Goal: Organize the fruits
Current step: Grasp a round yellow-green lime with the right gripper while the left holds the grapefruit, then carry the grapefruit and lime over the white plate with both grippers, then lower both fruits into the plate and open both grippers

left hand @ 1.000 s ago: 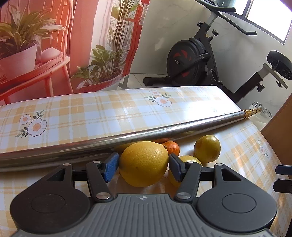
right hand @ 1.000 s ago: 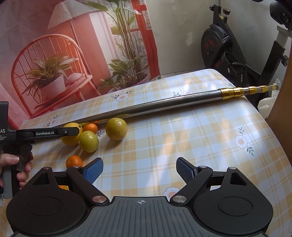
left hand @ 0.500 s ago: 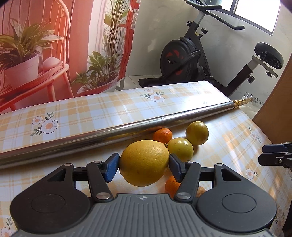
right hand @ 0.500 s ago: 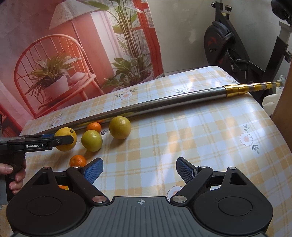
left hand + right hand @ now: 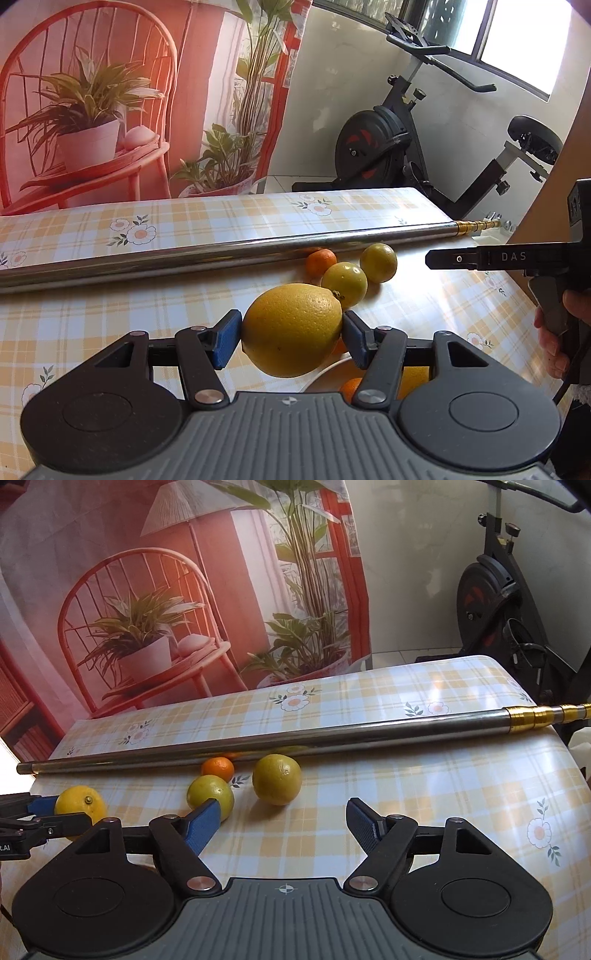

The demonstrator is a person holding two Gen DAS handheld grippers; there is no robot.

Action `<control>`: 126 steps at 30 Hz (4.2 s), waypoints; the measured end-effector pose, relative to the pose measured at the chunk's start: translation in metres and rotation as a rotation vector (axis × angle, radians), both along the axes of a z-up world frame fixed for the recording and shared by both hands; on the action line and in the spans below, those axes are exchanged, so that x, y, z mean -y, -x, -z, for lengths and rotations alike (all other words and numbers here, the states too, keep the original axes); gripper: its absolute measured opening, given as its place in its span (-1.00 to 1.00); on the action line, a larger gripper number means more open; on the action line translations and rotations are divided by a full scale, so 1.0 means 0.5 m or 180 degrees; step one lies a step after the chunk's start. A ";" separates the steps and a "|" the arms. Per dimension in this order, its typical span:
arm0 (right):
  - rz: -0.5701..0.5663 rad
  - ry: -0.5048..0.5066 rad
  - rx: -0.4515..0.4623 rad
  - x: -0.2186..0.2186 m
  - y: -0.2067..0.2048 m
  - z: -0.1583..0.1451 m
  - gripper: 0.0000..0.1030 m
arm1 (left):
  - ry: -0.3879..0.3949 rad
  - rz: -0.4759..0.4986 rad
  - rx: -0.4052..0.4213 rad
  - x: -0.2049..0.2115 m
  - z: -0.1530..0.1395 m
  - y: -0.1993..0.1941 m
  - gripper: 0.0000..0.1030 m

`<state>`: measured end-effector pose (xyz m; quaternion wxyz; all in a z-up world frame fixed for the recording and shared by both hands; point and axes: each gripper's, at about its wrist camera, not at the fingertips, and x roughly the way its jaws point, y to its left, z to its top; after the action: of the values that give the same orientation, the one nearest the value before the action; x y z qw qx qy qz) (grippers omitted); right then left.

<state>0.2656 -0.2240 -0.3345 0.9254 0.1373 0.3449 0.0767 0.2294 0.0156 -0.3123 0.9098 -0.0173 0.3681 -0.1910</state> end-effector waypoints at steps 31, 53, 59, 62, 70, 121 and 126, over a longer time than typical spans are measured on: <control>0.0225 -0.0528 -0.0194 -0.015 -0.142 0.080 -0.21 | 0.0089 -0.0076 -0.0221 -0.028 0.024 0.032 0.20; 0.0194 -0.0499 0.0139 -0.046 0.133 -0.020 -0.21 | -0.0004 0.0011 -0.0007 -0.061 -0.047 0.120 0.20; 0.0114 -0.0487 0.0208 -0.076 0.185 -0.044 -0.21 | -0.0037 -0.0002 0.0089 -0.097 -0.079 0.142 0.20; 0.0074 -0.0493 0.0228 -0.097 0.206 -0.053 -0.21 | 0.0011 -0.0060 0.0058 -0.123 -0.077 0.157 0.20; -0.0122 -0.0526 0.0051 -0.157 0.251 -0.017 -0.21 | -0.0091 -0.0222 -0.0169 -0.162 -0.033 0.179 0.20; -0.0316 -0.0218 -0.0569 -0.194 0.305 0.065 -0.20 | -0.0463 0.0506 -0.0111 0.065 0.050 0.083 0.21; -0.0306 -0.0251 -0.0572 -0.190 0.304 0.067 -0.20 | -0.0415 0.0451 -0.0288 0.052 0.067 0.077 0.20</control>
<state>0.1137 -0.1289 -0.3678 0.8799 0.1632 0.4293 0.1219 0.1910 -0.0102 -0.3459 0.8757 0.0594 0.4206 -0.2296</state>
